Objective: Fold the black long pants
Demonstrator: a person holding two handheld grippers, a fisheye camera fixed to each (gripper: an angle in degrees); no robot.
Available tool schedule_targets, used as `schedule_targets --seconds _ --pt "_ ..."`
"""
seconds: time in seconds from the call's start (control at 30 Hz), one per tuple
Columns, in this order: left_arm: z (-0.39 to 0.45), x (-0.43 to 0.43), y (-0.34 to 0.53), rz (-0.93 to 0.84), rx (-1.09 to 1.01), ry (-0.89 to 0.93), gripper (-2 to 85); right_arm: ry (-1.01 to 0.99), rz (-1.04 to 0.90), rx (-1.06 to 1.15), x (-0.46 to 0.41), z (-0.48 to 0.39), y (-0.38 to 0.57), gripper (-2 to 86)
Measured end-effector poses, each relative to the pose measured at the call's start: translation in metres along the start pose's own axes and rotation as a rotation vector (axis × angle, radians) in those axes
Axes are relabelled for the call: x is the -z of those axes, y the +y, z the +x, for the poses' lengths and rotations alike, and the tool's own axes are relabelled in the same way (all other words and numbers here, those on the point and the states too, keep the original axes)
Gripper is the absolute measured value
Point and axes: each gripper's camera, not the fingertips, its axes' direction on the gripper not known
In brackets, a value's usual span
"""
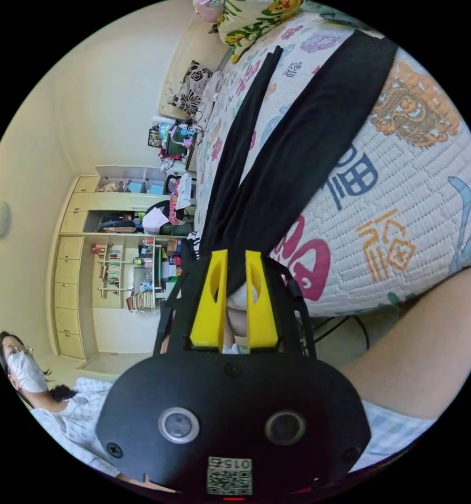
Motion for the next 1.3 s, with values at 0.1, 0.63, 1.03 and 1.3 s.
schedule_targets --seconds 0.1,0.63,1.03,1.3 --pt "-0.004 0.008 0.012 -0.015 0.007 0.029 3.0 0.014 0.08 0.017 0.042 -0.018 0.019 6.1" --pt "-0.003 0.064 0.067 0.144 0.005 0.126 7.8 0.346 0.415 0.318 0.181 -0.17 0.069 6.4" --pt "-0.004 0.033 0.064 -0.115 0.046 0.104 12.2 0.168 0.292 -0.075 0.168 -0.018 -0.05 7.2" --pt "-0.002 0.037 0.07 -0.148 0.068 0.101 12.0 0.161 0.34 -0.332 0.172 0.091 -0.128 8.4"
